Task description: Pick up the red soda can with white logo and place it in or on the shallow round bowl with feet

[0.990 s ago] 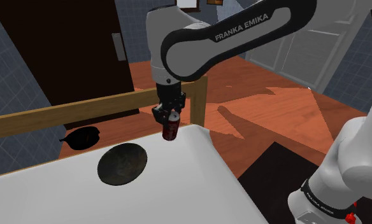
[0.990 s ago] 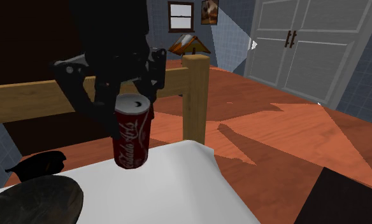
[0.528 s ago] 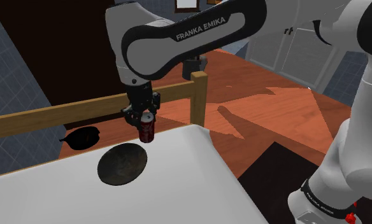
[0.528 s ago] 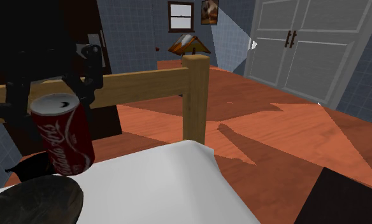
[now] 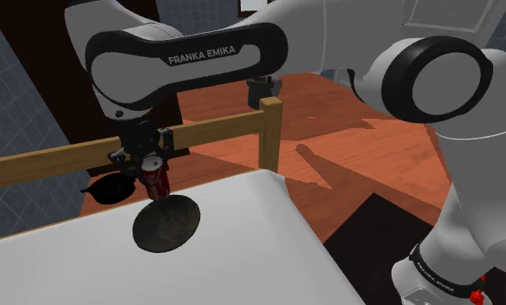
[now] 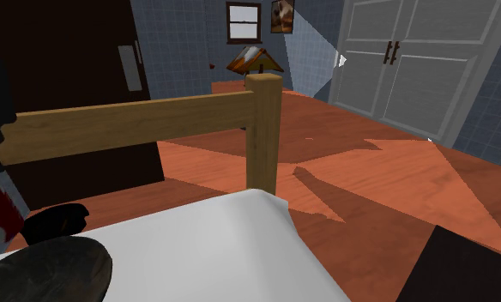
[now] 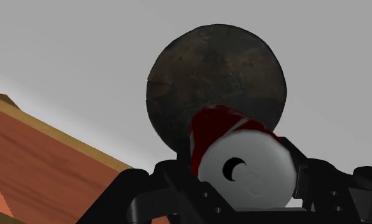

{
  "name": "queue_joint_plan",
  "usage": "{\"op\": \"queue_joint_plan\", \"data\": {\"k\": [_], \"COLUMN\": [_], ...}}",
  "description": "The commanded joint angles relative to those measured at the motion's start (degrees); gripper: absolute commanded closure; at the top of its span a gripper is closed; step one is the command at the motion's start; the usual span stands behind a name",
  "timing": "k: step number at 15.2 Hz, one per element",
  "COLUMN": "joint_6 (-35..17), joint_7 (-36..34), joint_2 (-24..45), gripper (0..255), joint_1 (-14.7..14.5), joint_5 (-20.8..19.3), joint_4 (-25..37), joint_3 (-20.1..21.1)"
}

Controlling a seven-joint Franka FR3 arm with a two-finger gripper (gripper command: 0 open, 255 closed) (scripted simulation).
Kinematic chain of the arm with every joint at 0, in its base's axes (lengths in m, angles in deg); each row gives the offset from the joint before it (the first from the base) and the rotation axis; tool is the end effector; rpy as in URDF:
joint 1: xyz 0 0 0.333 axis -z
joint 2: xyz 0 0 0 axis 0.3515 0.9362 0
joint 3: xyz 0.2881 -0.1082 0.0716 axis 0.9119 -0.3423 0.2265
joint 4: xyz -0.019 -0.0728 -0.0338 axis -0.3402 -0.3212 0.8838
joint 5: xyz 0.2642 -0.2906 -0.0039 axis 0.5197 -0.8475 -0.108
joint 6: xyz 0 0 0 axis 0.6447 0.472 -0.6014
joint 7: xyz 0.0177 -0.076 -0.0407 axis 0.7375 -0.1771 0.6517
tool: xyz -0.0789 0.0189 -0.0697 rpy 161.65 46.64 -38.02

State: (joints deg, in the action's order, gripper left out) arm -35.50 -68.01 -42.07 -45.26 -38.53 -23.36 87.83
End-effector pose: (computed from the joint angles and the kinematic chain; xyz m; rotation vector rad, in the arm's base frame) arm 0.5566 0.4588 0.4665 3.1155 0.3655 -0.0030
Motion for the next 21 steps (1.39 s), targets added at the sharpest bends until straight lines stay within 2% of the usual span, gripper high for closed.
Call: {"op": "queue_joint_plan", "data": {"k": [1,17,21], "joint_6": [1.6,-10.2,-10.8], "joint_7": [-0.4,-1.5,-1.5], "joint_2": [3.2,3.9,4.0], "gripper": [255,255,255], "joint_1": [-1.5,-0.1,0.0], "joint_5": [-0.8,-1.4,-1.5], "joint_4": [4.8,-6.7,-7.1], "joint_3": [-0.4,-0.8,-0.8]}}
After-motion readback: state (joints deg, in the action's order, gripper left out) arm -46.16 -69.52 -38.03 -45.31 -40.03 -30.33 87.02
